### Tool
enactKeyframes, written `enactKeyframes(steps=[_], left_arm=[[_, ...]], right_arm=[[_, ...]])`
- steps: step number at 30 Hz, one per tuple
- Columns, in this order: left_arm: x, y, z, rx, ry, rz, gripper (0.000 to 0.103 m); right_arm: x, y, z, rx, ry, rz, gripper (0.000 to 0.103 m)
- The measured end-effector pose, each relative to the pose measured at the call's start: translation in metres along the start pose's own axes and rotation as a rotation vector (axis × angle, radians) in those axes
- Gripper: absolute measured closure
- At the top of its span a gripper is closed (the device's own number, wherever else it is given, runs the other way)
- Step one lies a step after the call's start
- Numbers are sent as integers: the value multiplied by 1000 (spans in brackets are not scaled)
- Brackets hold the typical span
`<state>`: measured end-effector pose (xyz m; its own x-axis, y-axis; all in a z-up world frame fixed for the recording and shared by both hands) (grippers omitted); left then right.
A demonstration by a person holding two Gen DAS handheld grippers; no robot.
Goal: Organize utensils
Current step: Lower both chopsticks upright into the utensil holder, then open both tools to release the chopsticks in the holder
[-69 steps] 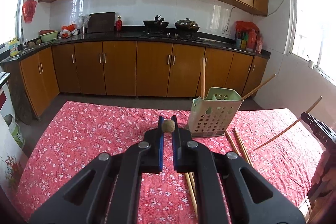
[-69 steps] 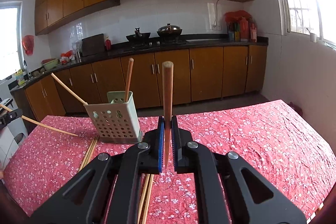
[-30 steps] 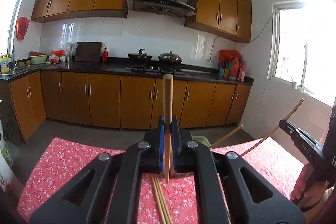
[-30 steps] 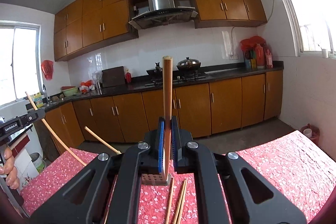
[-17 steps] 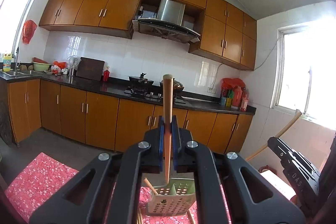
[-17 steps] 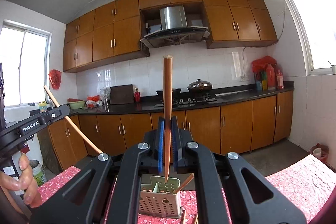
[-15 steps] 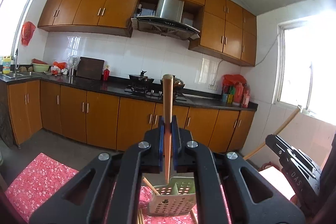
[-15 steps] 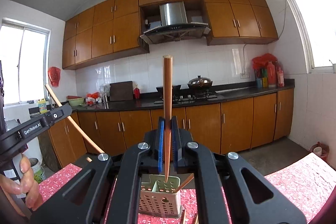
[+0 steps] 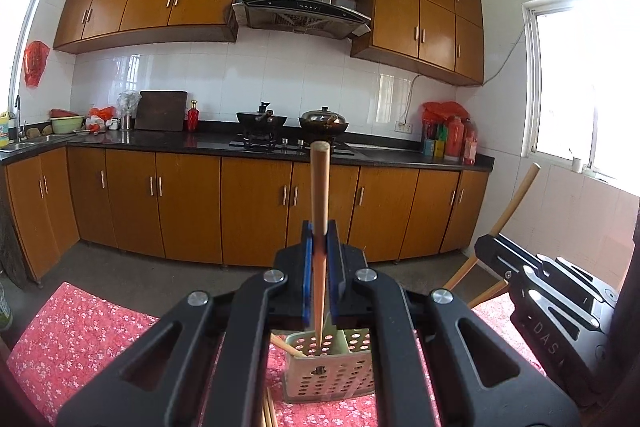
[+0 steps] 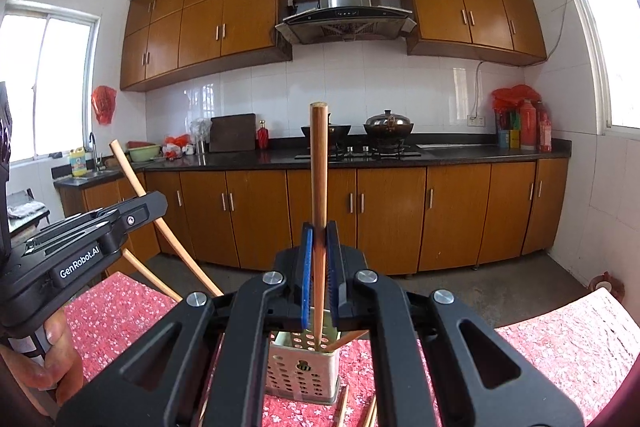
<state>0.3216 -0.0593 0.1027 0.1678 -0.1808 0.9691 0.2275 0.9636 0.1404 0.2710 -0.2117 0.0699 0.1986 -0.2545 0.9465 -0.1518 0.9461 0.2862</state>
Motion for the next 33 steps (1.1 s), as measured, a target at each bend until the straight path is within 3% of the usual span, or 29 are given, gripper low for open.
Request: enactKeyframes(steps=[6, 8, 9, 10, 23, 27, 33], left_arm=[[-8, -4, -16, -23, 58, 4, 93], [-7, -1, -14, -14, 53, 7, 79], [-7, 1, -11, -7, 48, 11, 70], [-7, 3, -8, -4, 43, 14, 68], [-16, 28, 73, 75, 13, -3, 61], [-45, 34, 101, 112, 59, -16, 60], [-104, 40, 123, 130, 165, -12, 58]], right_arm=[[-7, 0, -14, 0, 74, -1, 94], [-6, -3, -11, -4, 73, -10, 84], [-3, -5, -6, -8, 65, -17, 69], [-3, -7, -3, -10, 57, -19, 58], [0, -31, 69, -92, 33, -30, 58], [-20, -45, 86, -132, 85, -54, 58], [-81, -71, 91, -210, 242, -99, 58]])
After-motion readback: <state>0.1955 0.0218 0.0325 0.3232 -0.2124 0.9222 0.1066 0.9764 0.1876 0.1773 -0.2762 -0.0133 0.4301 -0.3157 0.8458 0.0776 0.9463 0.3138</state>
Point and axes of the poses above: each gripper's, at about its wrist camera, not at the fingertips, and z roughly against the way its jaws point, y to its left, x to its top, the point moved 5 cm from there along -z, roughly the way its jaws point, and after that the axes turned 14 degrees about -z, right-handed, at the moved point
